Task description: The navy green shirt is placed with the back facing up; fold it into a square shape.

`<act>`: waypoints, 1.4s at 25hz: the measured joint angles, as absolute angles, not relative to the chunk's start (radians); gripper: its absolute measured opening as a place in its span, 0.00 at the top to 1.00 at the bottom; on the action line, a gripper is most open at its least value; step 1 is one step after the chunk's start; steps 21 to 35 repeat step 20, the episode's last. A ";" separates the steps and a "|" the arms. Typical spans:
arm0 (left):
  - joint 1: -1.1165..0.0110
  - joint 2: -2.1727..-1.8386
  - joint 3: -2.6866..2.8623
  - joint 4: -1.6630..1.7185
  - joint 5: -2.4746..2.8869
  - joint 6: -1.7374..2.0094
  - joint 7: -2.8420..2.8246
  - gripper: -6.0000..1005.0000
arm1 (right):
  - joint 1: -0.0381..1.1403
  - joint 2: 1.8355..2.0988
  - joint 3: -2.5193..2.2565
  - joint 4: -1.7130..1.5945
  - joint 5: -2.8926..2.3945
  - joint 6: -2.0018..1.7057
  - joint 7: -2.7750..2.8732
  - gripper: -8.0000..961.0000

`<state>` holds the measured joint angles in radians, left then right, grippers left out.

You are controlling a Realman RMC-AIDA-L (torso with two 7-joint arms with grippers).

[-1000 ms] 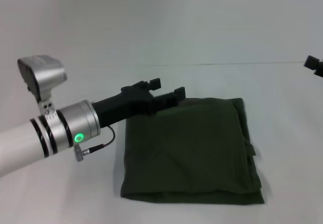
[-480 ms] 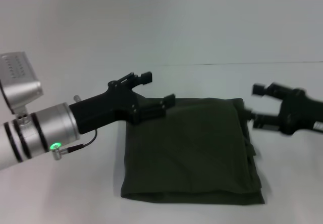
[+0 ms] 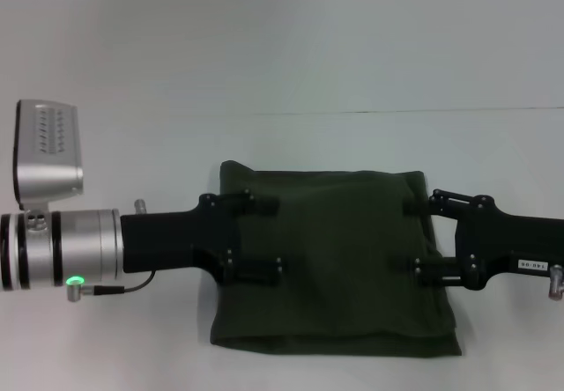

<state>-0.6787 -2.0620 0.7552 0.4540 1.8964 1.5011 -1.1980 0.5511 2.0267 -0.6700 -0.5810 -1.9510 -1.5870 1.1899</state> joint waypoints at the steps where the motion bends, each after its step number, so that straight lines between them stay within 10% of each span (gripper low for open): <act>1: -0.680 -2.063 0.757 0.455 1.907 1.498 -1.198 0.07 | 0.551 2.026 -0.675 -0.581 -1.953 -1.588 1.190 0.05; 35: -0.679 -2.076 0.752 0.441 1.937 1.491 -1.175 0.07 | 0.563 2.031 -0.695 -0.580 -1.959 -1.572 1.183 0.05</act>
